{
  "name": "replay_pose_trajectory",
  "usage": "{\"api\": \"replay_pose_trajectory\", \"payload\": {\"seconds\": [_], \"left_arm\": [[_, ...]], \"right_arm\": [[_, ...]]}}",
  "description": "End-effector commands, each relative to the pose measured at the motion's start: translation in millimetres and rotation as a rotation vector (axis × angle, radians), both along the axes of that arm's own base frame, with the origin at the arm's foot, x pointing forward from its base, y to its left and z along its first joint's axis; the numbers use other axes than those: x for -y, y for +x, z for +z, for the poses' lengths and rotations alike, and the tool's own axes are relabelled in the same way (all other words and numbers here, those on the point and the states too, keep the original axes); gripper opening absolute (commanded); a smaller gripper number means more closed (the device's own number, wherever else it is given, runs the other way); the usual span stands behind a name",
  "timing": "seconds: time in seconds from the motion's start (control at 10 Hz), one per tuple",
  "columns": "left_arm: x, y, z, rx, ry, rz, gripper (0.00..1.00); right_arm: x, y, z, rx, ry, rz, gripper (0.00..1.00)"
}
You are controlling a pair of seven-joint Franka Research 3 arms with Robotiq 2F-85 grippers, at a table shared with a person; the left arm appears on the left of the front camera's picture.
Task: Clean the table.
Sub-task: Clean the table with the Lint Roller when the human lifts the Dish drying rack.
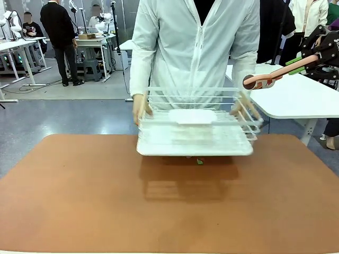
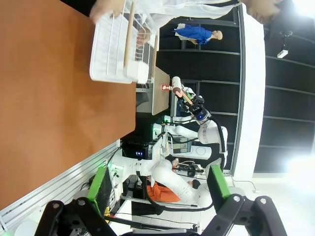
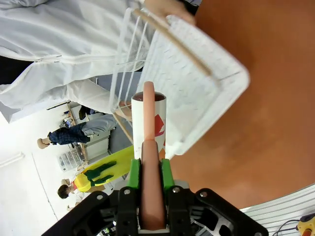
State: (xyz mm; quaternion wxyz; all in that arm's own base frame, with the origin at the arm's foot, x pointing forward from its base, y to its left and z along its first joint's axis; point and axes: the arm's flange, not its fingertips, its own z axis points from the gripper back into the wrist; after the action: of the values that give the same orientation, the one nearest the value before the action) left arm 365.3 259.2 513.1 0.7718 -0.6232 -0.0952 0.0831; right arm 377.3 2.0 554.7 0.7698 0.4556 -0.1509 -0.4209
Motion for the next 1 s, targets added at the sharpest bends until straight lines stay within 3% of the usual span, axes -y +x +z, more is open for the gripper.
{"api": "replay_pose_trajectory", "payload": {"seconds": [0.0, 0.9], "left_arm": [[-1.1, -2.0, 2.2, 0.002, -0.004, 0.003, 1.00], [-1.1, -2.0, 2.2, 0.002, -0.004, 0.003, 1.00]], "right_arm": [[-0.7, 0.1, 0.5, 0.001, 0.001, 0.000, 0.00], [-0.7, 0.1, 0.5, 0.001, 0.001, 0.000, 0.00]]}}
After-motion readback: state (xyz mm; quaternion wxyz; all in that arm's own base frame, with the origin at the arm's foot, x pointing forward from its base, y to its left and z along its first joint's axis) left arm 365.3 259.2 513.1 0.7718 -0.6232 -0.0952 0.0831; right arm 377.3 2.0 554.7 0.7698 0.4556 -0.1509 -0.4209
